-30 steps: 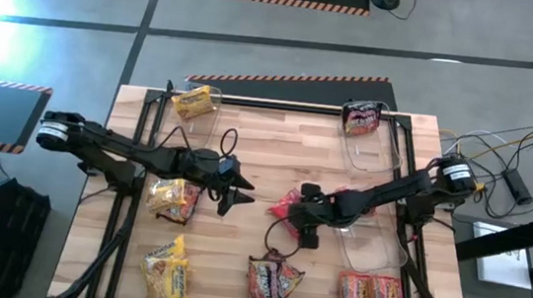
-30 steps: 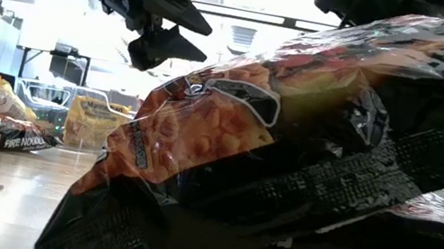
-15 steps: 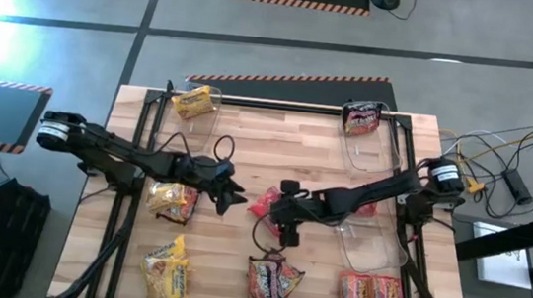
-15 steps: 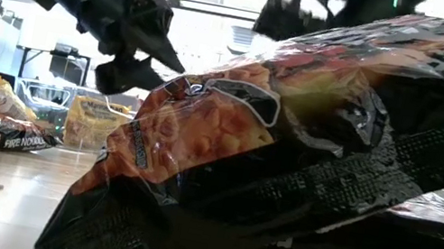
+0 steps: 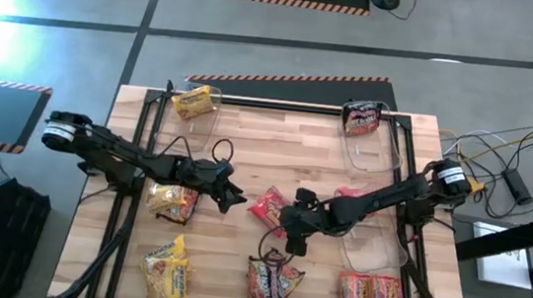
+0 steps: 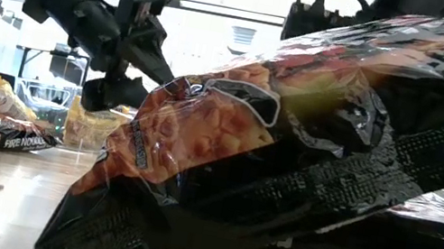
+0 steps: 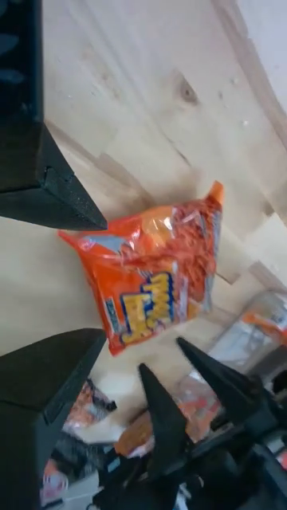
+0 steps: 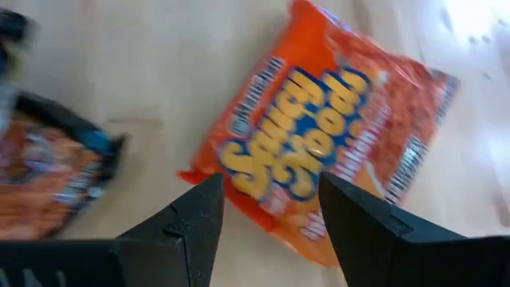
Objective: Sort Maruchan noodles
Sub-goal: Put the orange noodle pack into the bottom transparent bin
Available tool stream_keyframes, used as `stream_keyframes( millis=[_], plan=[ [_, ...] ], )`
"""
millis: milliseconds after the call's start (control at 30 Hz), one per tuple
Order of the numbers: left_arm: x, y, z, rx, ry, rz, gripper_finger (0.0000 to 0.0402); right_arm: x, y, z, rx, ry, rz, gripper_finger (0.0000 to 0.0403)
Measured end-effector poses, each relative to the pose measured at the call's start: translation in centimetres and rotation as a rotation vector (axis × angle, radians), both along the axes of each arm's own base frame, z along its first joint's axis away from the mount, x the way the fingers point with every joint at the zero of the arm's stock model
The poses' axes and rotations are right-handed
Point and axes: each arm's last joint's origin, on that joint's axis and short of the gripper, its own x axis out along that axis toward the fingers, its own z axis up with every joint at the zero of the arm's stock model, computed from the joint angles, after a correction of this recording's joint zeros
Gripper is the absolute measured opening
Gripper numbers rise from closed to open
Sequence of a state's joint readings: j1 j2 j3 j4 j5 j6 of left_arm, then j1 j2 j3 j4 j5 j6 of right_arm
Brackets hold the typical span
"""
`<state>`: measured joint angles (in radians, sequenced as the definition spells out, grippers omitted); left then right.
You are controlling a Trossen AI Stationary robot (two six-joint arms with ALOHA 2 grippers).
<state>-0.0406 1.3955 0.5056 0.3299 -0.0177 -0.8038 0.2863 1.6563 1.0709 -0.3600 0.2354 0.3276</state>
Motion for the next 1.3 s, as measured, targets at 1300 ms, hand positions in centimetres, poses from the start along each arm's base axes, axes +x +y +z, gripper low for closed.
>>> stream_keyframes(
  millis=[1300],
  plan=[
    [3.4, 1.0, -4.5, -0.084, -0.069, 0.029, 0.0194, -1.5, -0.3, -3.8, -0.001, 0.122, -0.061, 0.0194]
  ],
)
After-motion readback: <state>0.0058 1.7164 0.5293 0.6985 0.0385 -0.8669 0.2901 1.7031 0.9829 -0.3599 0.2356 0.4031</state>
